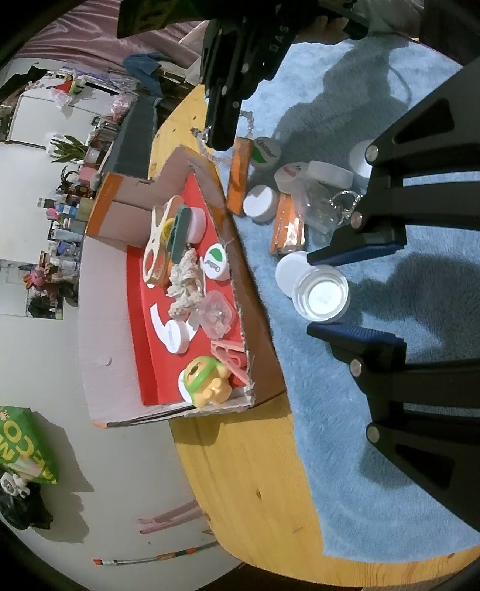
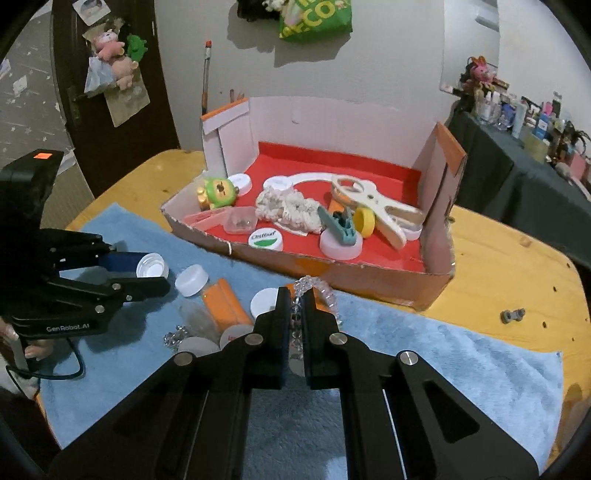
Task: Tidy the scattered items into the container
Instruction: 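Lift the white-lidded jar with left tool while right lifts the bead bracelet, then carry the jar and bead bracelet with both tools over the red-lined box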
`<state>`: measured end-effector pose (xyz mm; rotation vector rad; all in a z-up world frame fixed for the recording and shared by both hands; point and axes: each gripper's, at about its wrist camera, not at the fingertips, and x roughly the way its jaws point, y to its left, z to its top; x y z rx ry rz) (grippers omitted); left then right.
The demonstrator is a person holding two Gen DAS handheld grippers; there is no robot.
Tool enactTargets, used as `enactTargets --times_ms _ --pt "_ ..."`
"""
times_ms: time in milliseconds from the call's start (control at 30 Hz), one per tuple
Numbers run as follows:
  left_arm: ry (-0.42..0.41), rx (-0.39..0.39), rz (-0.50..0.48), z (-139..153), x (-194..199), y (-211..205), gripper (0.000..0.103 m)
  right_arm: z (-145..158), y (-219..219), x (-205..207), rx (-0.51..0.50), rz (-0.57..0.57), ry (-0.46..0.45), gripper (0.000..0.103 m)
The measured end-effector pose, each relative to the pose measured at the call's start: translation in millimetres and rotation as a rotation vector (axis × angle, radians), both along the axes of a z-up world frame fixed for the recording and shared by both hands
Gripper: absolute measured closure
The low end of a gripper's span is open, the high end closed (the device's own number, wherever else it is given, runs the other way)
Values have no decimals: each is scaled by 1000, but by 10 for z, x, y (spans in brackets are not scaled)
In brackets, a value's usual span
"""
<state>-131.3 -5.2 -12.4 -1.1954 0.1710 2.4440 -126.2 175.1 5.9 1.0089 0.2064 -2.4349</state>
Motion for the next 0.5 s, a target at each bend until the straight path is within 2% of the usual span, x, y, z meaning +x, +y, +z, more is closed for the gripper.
enactTargets --times_ms 500 --pt "59 12 2 326 -7 31 70 416 -2 116 -29 30 85 98"
